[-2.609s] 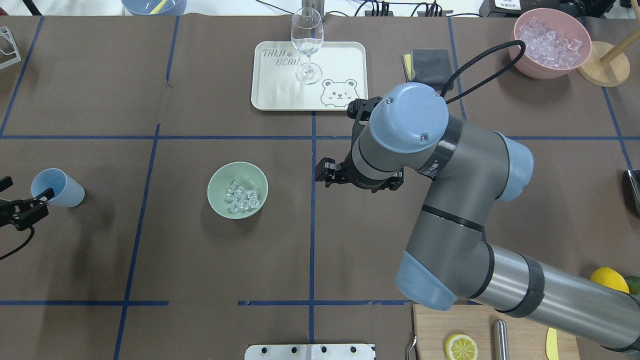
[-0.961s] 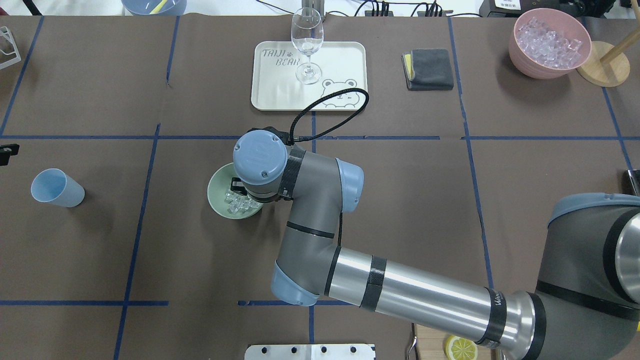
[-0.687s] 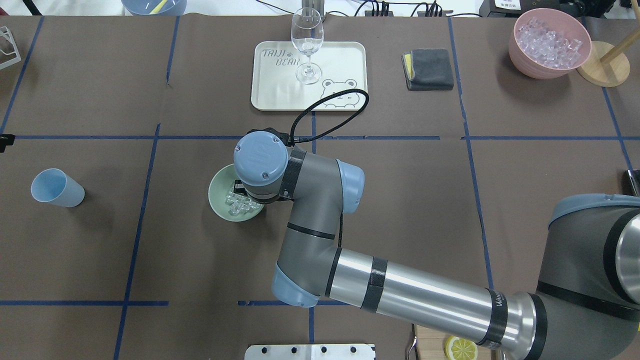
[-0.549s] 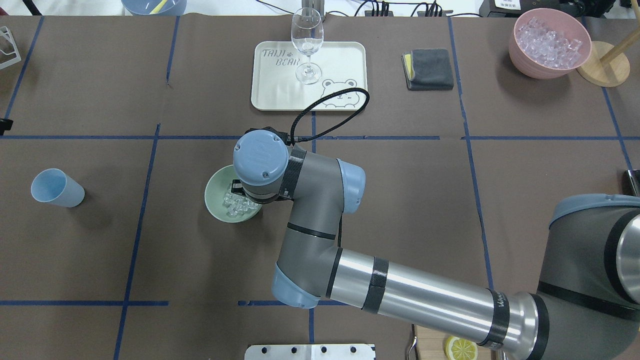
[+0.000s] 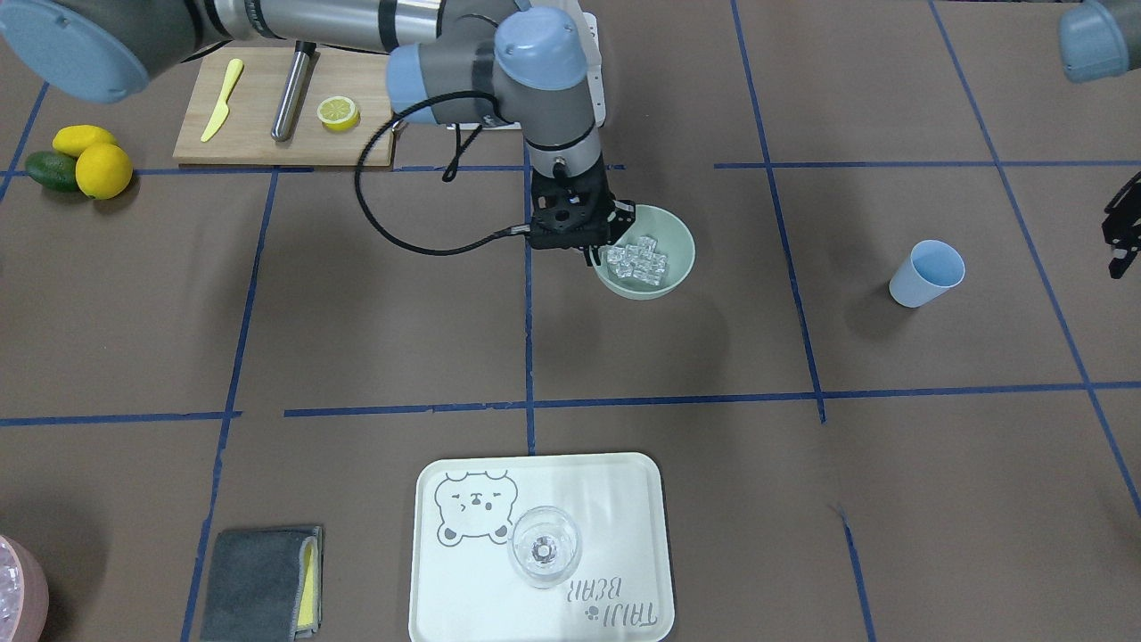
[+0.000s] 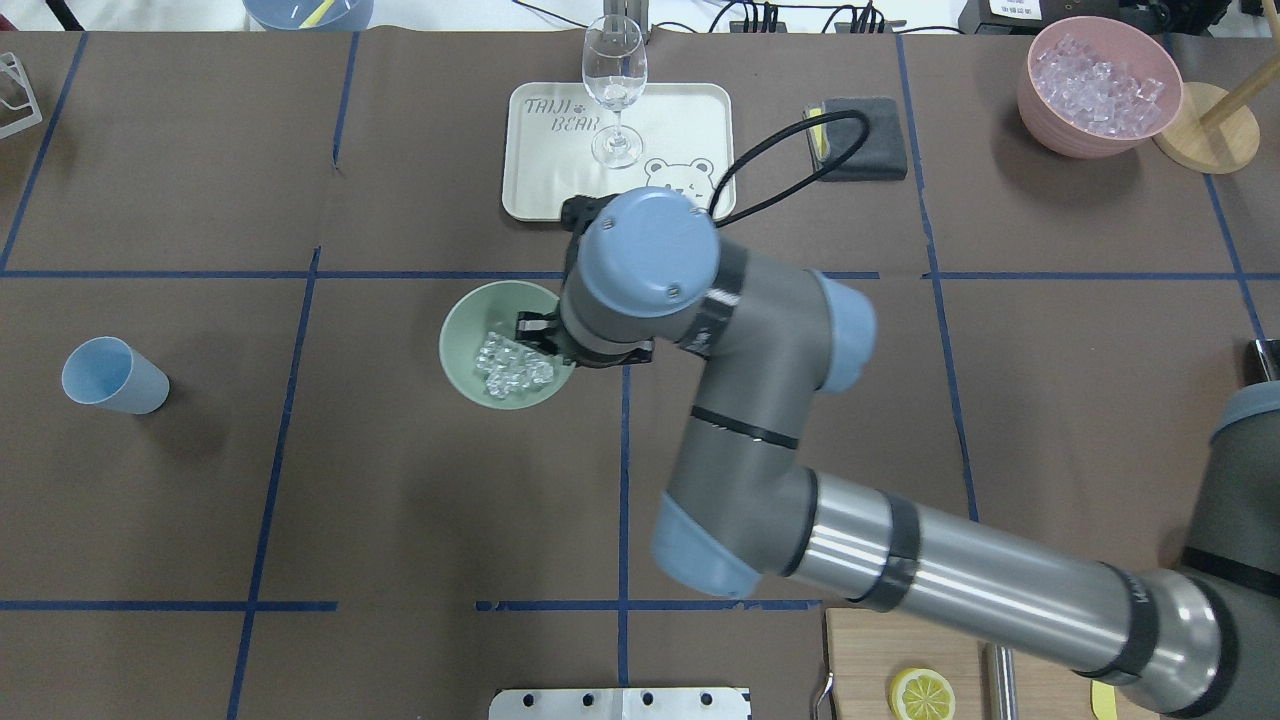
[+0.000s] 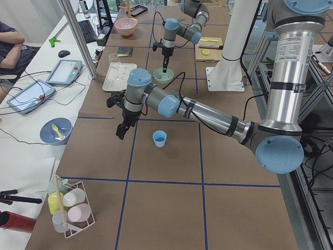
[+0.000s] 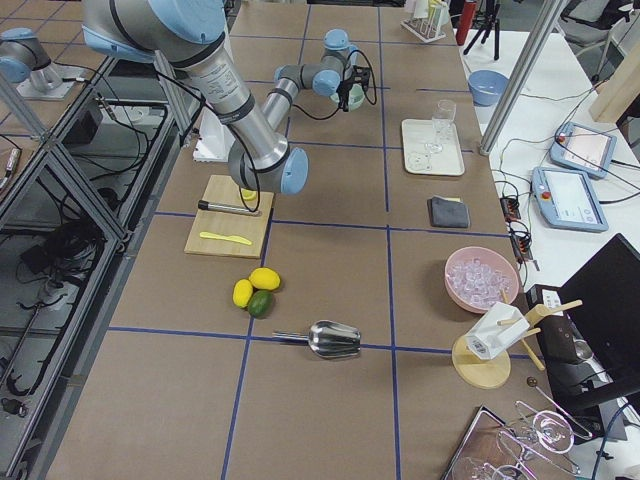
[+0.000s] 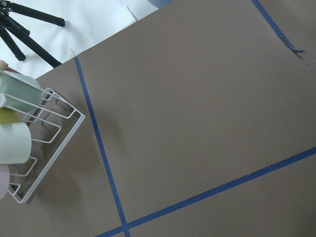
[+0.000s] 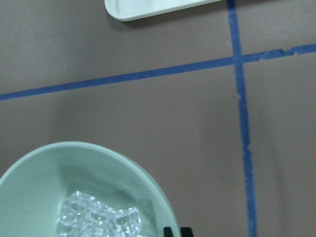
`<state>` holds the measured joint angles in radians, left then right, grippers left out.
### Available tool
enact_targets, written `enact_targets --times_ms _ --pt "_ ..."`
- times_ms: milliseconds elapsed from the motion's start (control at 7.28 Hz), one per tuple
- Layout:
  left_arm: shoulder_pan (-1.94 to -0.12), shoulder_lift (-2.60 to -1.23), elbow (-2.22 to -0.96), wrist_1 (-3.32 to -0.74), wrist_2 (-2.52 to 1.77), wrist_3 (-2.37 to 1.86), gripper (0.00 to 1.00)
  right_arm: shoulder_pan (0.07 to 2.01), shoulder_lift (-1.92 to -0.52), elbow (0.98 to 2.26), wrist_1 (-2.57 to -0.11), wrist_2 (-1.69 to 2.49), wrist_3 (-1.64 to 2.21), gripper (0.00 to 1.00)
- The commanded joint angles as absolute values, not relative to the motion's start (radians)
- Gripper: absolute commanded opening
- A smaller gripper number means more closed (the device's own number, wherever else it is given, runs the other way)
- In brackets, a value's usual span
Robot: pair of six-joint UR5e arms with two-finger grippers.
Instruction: Pour ice into bowl
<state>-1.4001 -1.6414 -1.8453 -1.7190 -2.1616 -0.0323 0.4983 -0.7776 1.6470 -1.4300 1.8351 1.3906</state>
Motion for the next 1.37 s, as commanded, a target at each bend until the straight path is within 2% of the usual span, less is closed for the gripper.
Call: enact_targets --times_ms 0,275,549,824,1236 --pt "-1.449 -1.631 -1.815 -1.707 -2.223 0.005 1.0 0.608 -1.018 1.914 -1.483 1.92 1.31 0.0" --pt "-1.47 -1.629 -1.81 -1.643 -2.244 0.006 1.0 0.704 -1.249 2.028 -1.47 1.942 1.19 0.0" --pt "-1.468 -1.631 -1.807 -1.644 -2.247 0.006 1.0 0.741 -1.429 2.016 -1.377 1.942 1.166 0.0" --pt "-1.468 -1.629 -1.806 -1.644 -2.25 0.006 1.0 0.81 -1.608 1.955 -1.17 1.969 1.113 0.0" --pt "-1.468 -1.628 -1.789 -1.646 -2.253 0.006 1.0 0.949 -1.687 1.778 -0.976 2.098 1.016 0.0"
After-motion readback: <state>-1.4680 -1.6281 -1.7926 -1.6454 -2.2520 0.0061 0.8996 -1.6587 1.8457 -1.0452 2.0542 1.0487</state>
